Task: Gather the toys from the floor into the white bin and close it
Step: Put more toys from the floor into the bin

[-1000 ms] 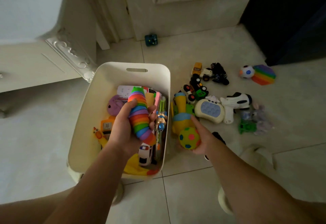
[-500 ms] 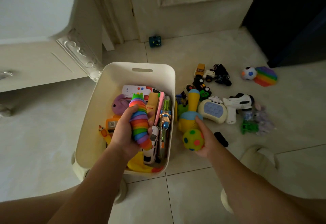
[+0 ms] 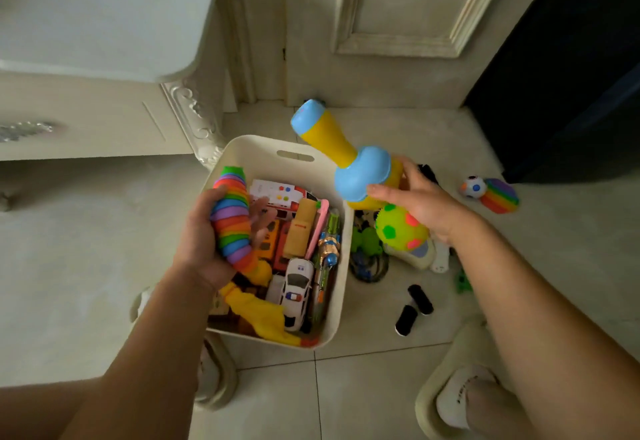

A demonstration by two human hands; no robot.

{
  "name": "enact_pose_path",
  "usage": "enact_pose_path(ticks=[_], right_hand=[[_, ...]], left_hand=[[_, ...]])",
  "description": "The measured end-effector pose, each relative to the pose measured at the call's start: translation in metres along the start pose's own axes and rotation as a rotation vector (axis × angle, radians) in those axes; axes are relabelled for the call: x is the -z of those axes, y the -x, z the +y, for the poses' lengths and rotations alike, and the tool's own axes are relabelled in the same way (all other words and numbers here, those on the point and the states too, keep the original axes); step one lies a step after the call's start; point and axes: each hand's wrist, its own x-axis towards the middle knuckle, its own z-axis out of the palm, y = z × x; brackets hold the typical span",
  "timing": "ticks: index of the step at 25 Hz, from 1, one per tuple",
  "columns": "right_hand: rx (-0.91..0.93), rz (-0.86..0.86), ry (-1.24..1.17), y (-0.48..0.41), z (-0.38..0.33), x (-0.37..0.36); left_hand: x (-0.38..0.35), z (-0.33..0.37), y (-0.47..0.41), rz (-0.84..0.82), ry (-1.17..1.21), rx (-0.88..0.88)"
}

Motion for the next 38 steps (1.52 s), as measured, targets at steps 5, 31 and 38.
enact_pose_path(ticks=[5, 31, 38], right_hand=[[0.077, -0.25, 1.122, -0.047, -0.058, -0.04], [-0.092, 0.192, 0.399, -0.133, 0.006, -0.103], [0.259, 0.147, 1.393, -0.121, 0.039, -0.128]], left_hand=[[0.019, 0.017, -0.003, 0.053, -0.035, -0.062], [0.064, -0.021, -0.048, 0.425, -0.823, 0.006], [0.062, -0.023, -0.051, 0.427, -0.83, 0.044]])
